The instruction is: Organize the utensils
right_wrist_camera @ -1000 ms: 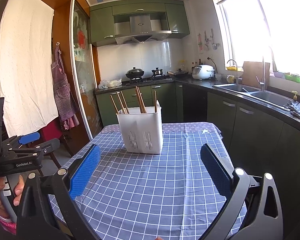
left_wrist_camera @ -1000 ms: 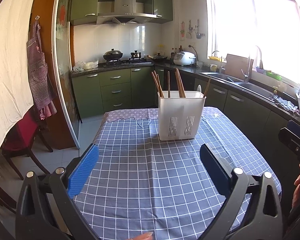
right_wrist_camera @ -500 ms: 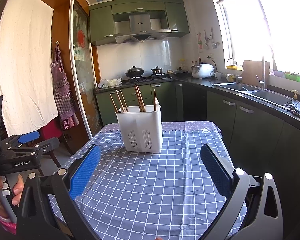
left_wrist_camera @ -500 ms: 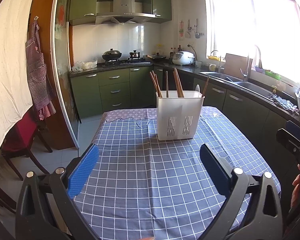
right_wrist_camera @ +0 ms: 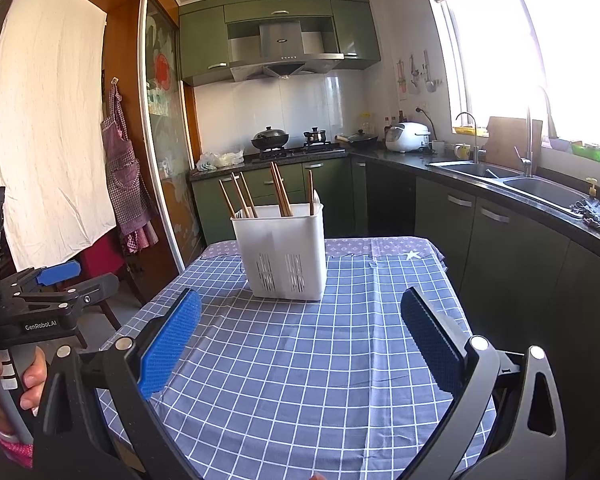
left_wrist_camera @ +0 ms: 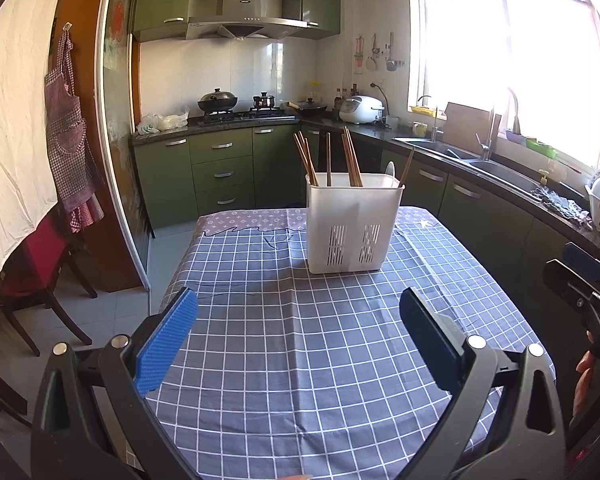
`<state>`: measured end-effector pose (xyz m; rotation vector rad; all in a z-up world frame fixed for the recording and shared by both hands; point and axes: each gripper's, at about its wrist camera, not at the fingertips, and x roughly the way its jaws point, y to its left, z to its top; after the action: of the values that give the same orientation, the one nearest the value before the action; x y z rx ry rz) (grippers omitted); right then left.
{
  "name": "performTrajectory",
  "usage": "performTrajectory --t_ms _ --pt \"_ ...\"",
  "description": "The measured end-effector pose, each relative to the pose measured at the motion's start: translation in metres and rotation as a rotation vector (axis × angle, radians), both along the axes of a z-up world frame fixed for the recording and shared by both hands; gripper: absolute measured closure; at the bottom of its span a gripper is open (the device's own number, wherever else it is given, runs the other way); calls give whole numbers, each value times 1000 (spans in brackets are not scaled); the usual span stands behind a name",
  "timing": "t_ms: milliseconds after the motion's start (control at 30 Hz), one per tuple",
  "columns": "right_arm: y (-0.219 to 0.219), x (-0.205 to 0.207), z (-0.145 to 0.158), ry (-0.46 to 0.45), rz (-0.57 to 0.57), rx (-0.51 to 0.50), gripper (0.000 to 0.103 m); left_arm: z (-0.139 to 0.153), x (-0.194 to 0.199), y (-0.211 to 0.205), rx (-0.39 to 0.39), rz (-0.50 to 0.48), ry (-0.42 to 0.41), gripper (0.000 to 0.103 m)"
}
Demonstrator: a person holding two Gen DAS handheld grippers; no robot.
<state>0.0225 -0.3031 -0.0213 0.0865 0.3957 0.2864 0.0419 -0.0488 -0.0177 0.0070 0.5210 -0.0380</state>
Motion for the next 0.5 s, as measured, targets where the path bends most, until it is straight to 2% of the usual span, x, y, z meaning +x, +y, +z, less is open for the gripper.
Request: performTrajectory --t_ms 267,500 --pt "-1 2 -2 6 0 3 5 -3 2 -2 7 -4 7 7" --pt "-1 5 -4 16 2 3 5 -6 5 -1 -31 -35 24 7"
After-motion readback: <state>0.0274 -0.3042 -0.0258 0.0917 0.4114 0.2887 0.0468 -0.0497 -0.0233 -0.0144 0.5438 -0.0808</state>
